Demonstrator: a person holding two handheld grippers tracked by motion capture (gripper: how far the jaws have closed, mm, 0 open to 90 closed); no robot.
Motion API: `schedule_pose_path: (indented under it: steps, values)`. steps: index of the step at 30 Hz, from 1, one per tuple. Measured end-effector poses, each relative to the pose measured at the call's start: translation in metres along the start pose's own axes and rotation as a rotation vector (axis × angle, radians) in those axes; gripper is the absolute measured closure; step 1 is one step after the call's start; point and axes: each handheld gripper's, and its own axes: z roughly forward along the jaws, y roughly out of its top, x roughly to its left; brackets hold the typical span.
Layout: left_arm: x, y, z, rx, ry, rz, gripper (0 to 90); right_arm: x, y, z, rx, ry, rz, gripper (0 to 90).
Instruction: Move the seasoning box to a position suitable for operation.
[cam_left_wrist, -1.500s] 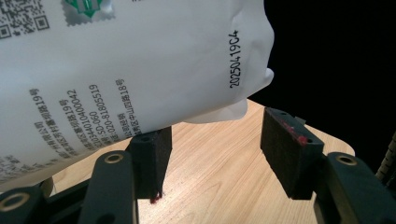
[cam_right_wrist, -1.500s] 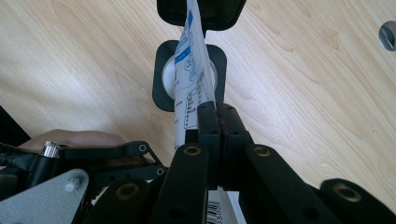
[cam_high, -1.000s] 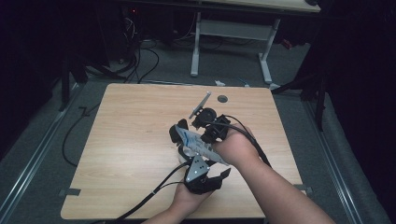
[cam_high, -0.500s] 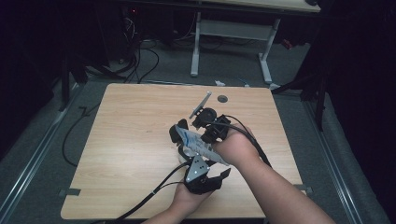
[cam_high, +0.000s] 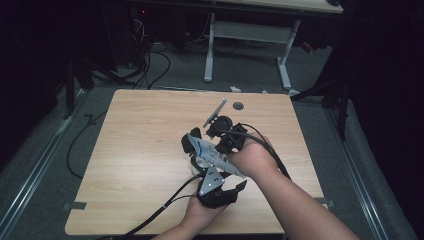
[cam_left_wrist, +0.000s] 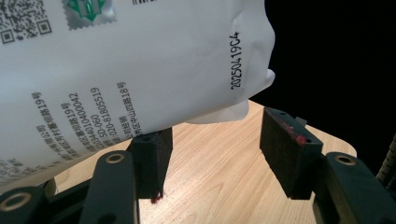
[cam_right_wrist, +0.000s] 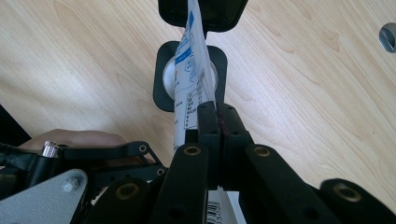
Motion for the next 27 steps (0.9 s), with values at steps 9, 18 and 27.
schedule_pose_path:
  steps: [9, 18, 27]
  values:
    - [-0.0003, 0.0012, 0.0003, -0.004, 0.000, 0.001, 44.6, 0.0001, 0.0004, -0.0004, -0.001, -0.001, 0.000, 89.8]
    - [-0.0016, 0.0028, 0.0009, -0.005, -0.003, 0.002, 44.7, 0.0006, 0.0015, -0.0018, -0.002, -0.002, 0.000, 89.9]
    - [-0.0014, 0.0028, 0.0007, -0.003, -0.003, 0.003, 44.7, 0.0009, 0.0017, -0.0018, -0.001, -0.002, -0.001, 89.8]
